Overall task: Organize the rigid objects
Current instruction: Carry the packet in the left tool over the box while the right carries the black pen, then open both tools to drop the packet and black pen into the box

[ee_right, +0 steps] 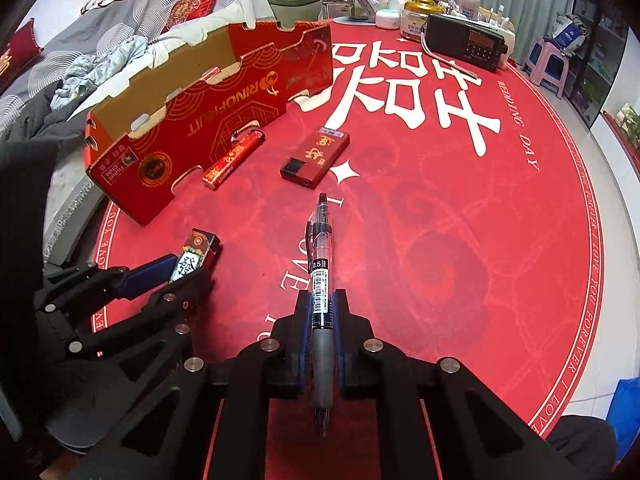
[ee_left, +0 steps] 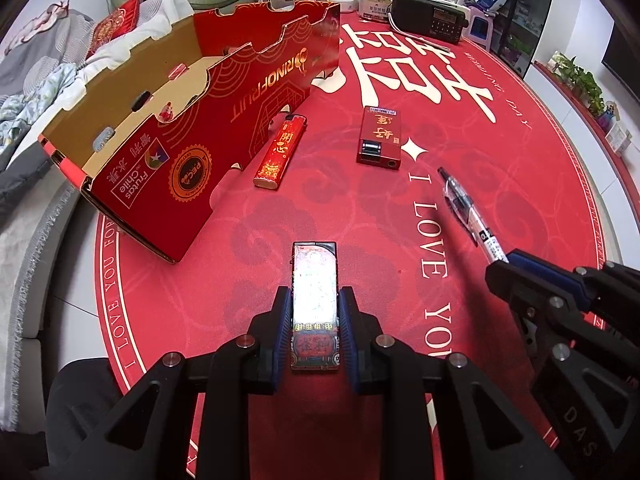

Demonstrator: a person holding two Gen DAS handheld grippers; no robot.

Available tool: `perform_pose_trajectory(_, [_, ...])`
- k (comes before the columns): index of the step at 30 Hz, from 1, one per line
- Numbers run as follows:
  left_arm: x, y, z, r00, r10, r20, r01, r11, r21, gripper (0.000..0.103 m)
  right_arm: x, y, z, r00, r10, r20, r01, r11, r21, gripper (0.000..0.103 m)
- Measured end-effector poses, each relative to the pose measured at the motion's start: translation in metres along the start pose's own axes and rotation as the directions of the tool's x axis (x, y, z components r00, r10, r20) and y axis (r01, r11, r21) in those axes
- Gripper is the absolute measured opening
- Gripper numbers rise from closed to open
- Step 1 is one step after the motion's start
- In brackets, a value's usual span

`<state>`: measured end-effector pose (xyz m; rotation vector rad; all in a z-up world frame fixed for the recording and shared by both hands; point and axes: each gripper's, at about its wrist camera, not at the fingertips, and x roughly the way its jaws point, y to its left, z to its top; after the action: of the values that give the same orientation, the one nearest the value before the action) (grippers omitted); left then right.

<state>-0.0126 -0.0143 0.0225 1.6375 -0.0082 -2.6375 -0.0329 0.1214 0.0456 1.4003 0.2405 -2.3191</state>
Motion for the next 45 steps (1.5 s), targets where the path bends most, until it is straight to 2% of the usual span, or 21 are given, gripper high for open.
perform_pose_trajectory(15, [-0.009,0.005,0.005,1.0,-0.009,0.013,0.009,1.0,-0.027,0.025,-0.009,0.004,0.008,0.999,0.031,0.034,-0.031,1.0,0.001,0.011])
perform_pose_trajectory(22, [-0.023,0.01,0.015,0.999,-0.002,0.054,0.004,0.999,-0.038,0.025,-0.018,0.009,0.018,0.997,0.051,0.066,-0.05,0.999,-0.006,0.011])
perform_pose_trajectory(34, [-0.046,0.035,0.04,0.993,0.015,0.119,-0.003,0.995,-0.1,0.025,-0.036,0.032,0.054,0.987,0.079,0.137,-0.073,0.996,-0.048,0.011])
perform_pose_trajectory(45, [-0.063,0.074,0.074,0.983,0.043,0.176,-0.01,0.983,-0.185,0.025,-0.046,0.057,0.1,0.974,0.11,0.199,-0.09,0.99,-0.107,0.011])
